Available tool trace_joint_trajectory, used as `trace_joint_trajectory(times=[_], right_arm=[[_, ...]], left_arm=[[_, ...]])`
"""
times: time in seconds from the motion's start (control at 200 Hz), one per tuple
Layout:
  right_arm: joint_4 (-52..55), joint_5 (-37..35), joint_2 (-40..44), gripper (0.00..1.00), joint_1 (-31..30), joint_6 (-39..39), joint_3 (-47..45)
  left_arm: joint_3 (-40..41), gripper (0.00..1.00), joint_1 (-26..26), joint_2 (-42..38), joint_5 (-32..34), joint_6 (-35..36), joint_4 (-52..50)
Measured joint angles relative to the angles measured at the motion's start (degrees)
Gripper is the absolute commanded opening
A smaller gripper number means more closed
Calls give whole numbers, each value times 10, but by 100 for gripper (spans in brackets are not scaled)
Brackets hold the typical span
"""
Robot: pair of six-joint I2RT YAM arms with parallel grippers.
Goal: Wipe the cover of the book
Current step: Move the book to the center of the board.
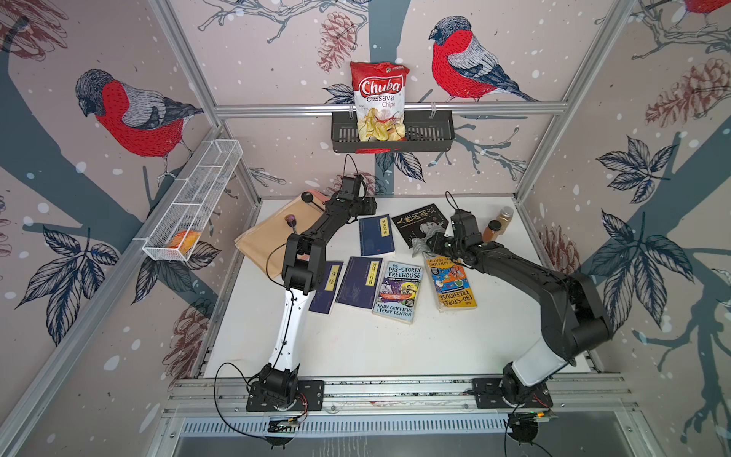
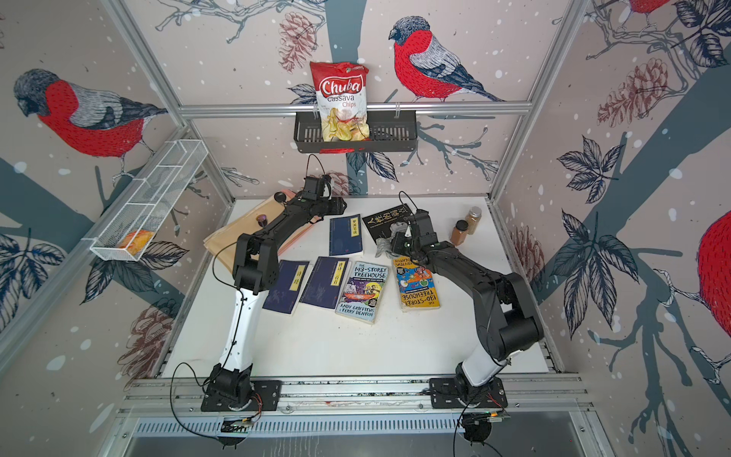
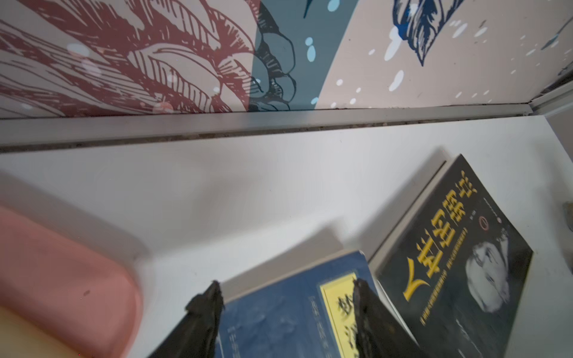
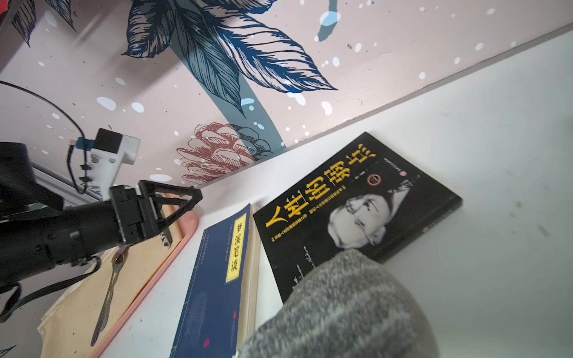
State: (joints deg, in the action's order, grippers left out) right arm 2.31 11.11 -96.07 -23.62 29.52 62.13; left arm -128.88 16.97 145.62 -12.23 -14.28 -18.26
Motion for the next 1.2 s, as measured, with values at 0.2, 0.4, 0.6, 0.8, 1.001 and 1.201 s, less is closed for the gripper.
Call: trace_joint_trajectory(times=[0.2, 0.4, 0.6, 0.8, 1.001, 1.201], right_arm=[[13, 17, -70, 21, -20, -11, 73], [39, 25, -119, 21, -25, -30, 116], [51, 35, -162, 21, -18, -42, 155], [58, 46, -200, 21, -15, -49, 196], [71, 51, -225, 21, -22, -59, 242], [97, 50, -234, 21, -36, -77, 251]], left_arm=[[-43, 66, -16, 69, -45, 4, 1], [-47, 62, -21, 82, -86, -24, 28], [-15, 54, -19, 76, -134, -30, 47], [68, 49, 3, 27, -135, 7, 44], [181, 48, 14, -33, -142, 23, 87], [206, 47, 34, -44, -142, 34, 102]])
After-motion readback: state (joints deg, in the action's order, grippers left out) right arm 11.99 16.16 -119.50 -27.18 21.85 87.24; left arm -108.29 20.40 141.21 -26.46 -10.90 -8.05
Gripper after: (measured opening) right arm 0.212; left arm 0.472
